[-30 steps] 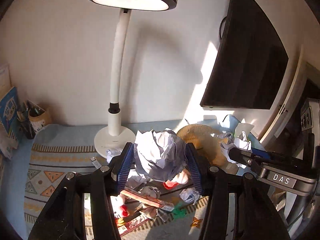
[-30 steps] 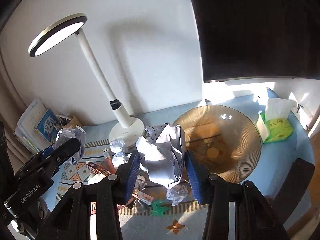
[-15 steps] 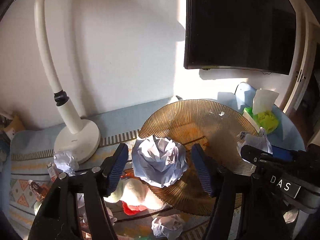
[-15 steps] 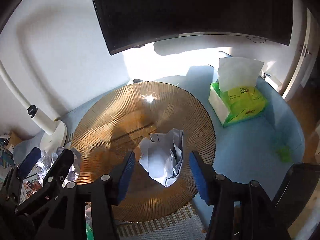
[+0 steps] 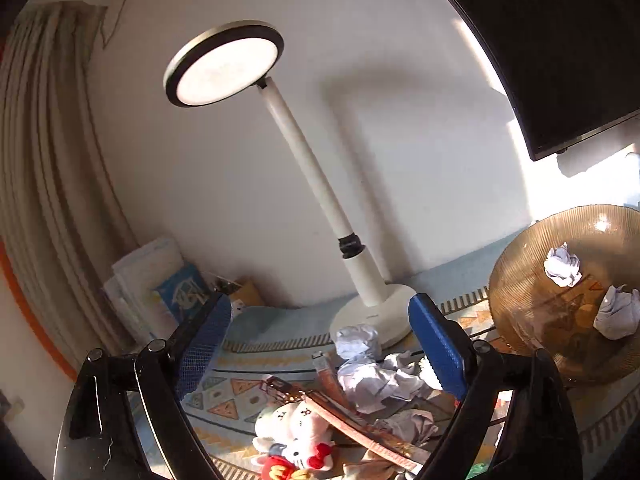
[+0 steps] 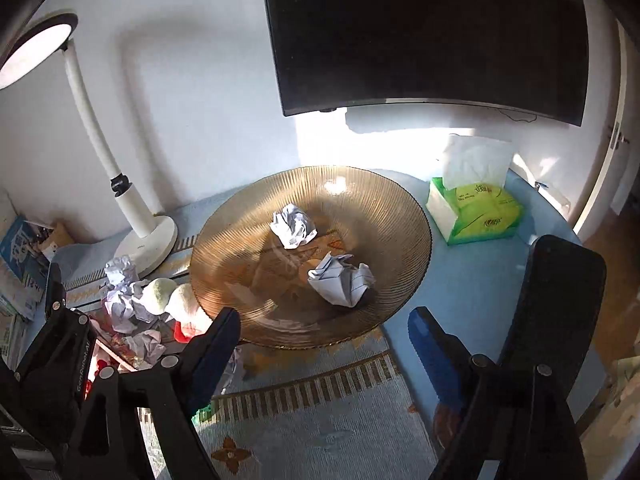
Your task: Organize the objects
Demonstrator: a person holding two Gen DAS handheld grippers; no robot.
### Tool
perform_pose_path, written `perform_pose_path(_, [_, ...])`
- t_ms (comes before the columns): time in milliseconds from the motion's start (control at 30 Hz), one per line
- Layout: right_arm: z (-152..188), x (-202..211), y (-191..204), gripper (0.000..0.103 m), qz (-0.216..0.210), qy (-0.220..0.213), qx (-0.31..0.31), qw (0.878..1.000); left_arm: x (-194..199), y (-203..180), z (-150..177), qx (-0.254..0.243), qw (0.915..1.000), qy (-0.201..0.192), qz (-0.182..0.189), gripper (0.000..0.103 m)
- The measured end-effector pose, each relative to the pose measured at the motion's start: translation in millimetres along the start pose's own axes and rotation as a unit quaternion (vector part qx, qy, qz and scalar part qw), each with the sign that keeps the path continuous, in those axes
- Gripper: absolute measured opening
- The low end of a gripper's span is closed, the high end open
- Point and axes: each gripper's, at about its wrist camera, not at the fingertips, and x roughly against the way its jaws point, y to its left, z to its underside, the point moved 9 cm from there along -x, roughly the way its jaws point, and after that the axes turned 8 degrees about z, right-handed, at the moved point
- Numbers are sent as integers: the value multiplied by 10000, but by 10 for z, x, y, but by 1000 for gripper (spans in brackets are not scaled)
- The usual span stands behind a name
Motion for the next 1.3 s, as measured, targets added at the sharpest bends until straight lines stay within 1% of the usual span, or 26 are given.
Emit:
perform_pose_path(33, [103,52,100,88,-123,-29,96,9999,94,126,55,-83,9992,-174,-345,94])
perform_pose_path(67, [195,106,204,88,-252,-77,198,9995,167,238,110,-184,9973,-301,-646,102])
perform_pose_path(167, [405,228,473,88,-455,-141,458,9978,363,496,244,-458,9889,-556,-1296,103])
perform_pose_path(233, [500,278,614,88,-645,-93,538,9964,466,671,276,-508,9828,-718,-1621,103])
perform_pose_path(333, [582,326,742,88,-734,-5,590,9956,626,876,283,-559,9755,-939,-1909,103])
perform_pose_path(467, [645,392,843,88,-878,29,544,9946,763,1022,330,-601,9720,-1052,-2015,103])
perform_pose_path(567, [709,429,921,88,-936,40,547,9941,749,1045,421,-689,9745,-956,-1909,103])
perform_pose_path(633, [753,414,969,88,-925,69,575,9940,697,1027,533,-711,9800,-767,-1692,103])
perform_pose_path(667, [781,396,991,88,-927,104,574,9940,640,1035,609,-631,9860,-580,-1430,103])
perform_pose_path(700, [808,377,1023,88,-953,148,565,9937,569,1057,691,-479,9925,-352,-1065,103])
perform_pose_path(733, [840,349,1056,88,-994,202,550,9933,479,1058,812,-241,9983,-53,-523,103])
perform_pose_path(767, [875,318,1096,88,-1039,263,541,9928,401,1050,936,17,9996,252,105,103])
perform_pose_path(800, [908,281,1146,88,-1091,321,551,9920,326,1030,1061,297,9951,552,765,103])
perform_pose_path(833, [943,252,1200,88,-1132,361,580,9912,259,1003,1189,589,9846,848,1412,103])
perform_pose_path(867, [977,227,1262,88,-1156,388,635,9905,184,962,1326,877,9672,1163,2079,103])
perform_pose_path(900, [1014,202,1330,88,-1165,411,718,9897,133,932,1448,1165,9470,1435,2627,103])
perform_pose_path(933, [1044,178,1392,88,-1146,422,810,9892,87,925,1560,1461,9265,1668,3040,103])
perform_pose_path(967, [1066,158,1454,88,-1110,418,905,9888,41,924,1673,1737,9068,1849,3366,103])
perform_pose_path(1000, [1086,140,1502,88,-1074,404,1001,9883,9,949,1744,1966,8914,1954,3585,102])
perform_pose_path(1067, [1106,112,1586,88,-979,341,1196,9874,-37,1014,1831,2307,8683,2047,3886,101])
perform_pose_path(1100, [1103,100,1613,88,-933,292,1293,9868,-59,1014,1846,2345,8564,2081,4102,101])
perform_pose_path(1167, [1069,91,1640,88,-817,179,1431,9862,-82,929,1891,2173,8313,2217,4611,101])
perform_pose_path(1200, [1033,75,1637,88,-746,116,1499,9858,-100,883,1908,2014,8262,2263,4749,101])
perform_pose_path(1233, [983,52,1632,88,-683,58,1581,9850,-118,835,1915,1806,8245,2259,4864,101])
perform_pose_path(1267, [915,36,1629,86,-643,-27,1651,9842,-146,787,1925,1565,8276,2247,4900,101])
perform_pose_path(1300, [823,22,1624,84,-626,-129,1706,9833,-187,746,1937,1293,8356,2242,4846,101])
